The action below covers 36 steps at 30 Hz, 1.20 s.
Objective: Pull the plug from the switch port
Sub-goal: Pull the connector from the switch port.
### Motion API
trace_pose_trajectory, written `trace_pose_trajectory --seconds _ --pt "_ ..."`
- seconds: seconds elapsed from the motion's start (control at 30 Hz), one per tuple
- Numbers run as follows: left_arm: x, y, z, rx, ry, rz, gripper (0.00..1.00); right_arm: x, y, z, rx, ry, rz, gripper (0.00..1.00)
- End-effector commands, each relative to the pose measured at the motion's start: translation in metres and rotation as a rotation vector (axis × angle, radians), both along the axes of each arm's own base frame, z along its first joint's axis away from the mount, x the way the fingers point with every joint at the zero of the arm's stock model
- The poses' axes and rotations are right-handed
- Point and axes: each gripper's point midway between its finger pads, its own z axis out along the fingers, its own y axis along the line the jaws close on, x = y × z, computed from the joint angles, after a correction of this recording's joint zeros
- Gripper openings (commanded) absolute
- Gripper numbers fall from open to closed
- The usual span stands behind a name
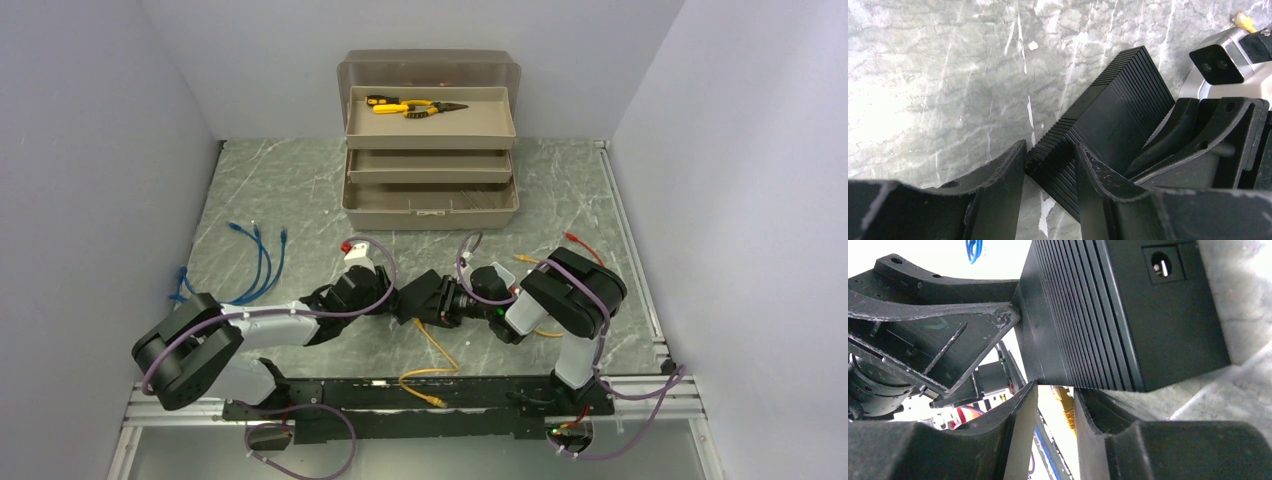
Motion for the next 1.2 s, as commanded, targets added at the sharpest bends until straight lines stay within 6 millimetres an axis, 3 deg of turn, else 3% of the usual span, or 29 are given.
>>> trace_pose_trajectory --seconds 0.0,0.43,0.6,0.67,0.83,1.17 --pt "-0.034 0.021 -0.048 0.133 0.147 -0.042 0.43 0.005 -0.013 -0.037 -0.130 0.026 -0.048 0.34" --pt "-0.037 0.019 -0.055 0.135 0.167 -0.047 0.42 0.003 -0.010 -0.035 -0.111 0.013 -0.028 0.17" --pt "-0.037 0.019 -0.055 0.137 0.170 -0.046 0.42 0.002 -0.009 -0.032 -0.096 0.008 -0.018 0.35" --pt "-0.037 0.019 -0.055 0.138 0.169 -0.043 0.42 0.000 -0.010 -0.032 -0.096 0.006 -0.016 0.37" --pt "-0.037 0.022 -0.056 0.143 0.173 -0.034 0.42 -0.005 -0.014 -0.031 -0.111 -0.001 0.002 0.38" --pt "-0.037 0.024 -0.056 0.150 0.172 -0.026 0.42 -0.013 -0.019 -0.034 -0.131 -0.006 0.031 0.29"
